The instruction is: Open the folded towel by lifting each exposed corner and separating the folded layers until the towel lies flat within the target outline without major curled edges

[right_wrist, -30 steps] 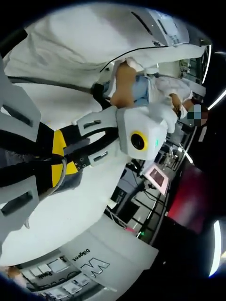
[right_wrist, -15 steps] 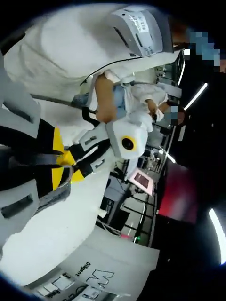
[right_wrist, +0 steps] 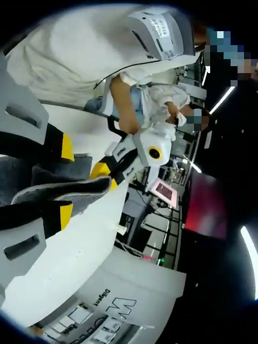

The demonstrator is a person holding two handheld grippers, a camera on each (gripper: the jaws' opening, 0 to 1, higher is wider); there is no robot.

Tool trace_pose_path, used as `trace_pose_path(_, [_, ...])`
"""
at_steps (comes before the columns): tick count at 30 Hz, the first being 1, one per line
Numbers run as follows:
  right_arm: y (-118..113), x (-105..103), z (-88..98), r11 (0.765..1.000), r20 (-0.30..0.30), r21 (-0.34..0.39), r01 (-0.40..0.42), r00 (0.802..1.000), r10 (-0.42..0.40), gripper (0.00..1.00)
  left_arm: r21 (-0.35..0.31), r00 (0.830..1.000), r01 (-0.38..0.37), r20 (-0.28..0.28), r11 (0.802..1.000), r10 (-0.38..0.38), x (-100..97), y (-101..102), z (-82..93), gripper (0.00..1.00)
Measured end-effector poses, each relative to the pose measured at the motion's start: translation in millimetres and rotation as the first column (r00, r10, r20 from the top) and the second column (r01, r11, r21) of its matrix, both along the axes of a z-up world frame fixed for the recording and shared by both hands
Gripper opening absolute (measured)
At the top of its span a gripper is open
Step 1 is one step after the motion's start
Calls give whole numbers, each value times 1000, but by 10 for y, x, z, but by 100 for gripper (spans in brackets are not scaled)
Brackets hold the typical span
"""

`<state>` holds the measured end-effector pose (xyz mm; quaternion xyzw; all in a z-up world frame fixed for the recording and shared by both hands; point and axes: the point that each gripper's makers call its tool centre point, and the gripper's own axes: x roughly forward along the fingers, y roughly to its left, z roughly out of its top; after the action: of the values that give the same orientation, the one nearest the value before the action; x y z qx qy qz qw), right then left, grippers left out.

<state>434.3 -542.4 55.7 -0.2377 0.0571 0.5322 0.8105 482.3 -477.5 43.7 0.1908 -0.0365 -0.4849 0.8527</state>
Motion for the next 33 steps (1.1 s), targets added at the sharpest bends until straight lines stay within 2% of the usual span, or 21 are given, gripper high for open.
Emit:
trace_pose_path(5, [-163, 97, 2, 998, 13, -7, 62, 998, -62, 21, -12, 1000, -4, 2, 1000, 4, 2, 10, 28, 6])
trace_pose_path(8, [-318, 181, -29, 991, 9, -29, 131, 991, -131, 20, -11, 1000, -8, 1, 1000, 8, 6, 15, 29, 6])
trace_pose_path(12, [-519, 291, 29, 980, -2, 14, 200, 980, -200, 23, -22, 1000, -7, -5, 1000, 7, -3, 23, 54, 6])
trace_pose_path(14, [-625, 345, -9, 975, -4, 7, 224, 975, -224, 22, -21, 1000, -7, -3, 1000, 7, -4, 27, 65, 6])
trace_pose_path(15, [-718, 394, -50, 967, -27, 10, 253, 967, -252, 22, -18, 1000, -9, -2, 1000, 9, -2, 32, 66, 6])
trace_pose_path(18, [-917, 529, -88, 949, -31, 24, 313, 949, -312, 26, -26, 1000, -19, -6, 999, 19, 15, 64, 76, 6])
trace_pose_path(20, [-1091, 651, -132, 920, -62, 39, 389, 920, -386, 31, -28, 1000, -28, -13, 999, 27, 42, 85, 65, 6])
trace_pose_path(21, [-1195, 720, -169, 902, -69, 33, 430, 901, -427, 32, -29, 1000, -28, -14, 999, 28, 45, 90, 62, 6])
trace_pose_path(23, [-1322, 787, -240, 880, -97, 28, 475, 877, -470, 33, -28, 999, -32, -13, 999, 31, 48, 100, 65, 6])
trace_pose_path(28, [-1476, 851, -408, 864, -187, 52, 500, 855, -484, 29, -29, 999, -35, -11, 999, 35, 45, 123, 76, 6])
trace_pose_path(33, [-1521, 933, -650, 867, -190, 3, 498, 852, -488, 34, -44, 999, -33, -11, 998, 33, 18, 95, 82, 6])
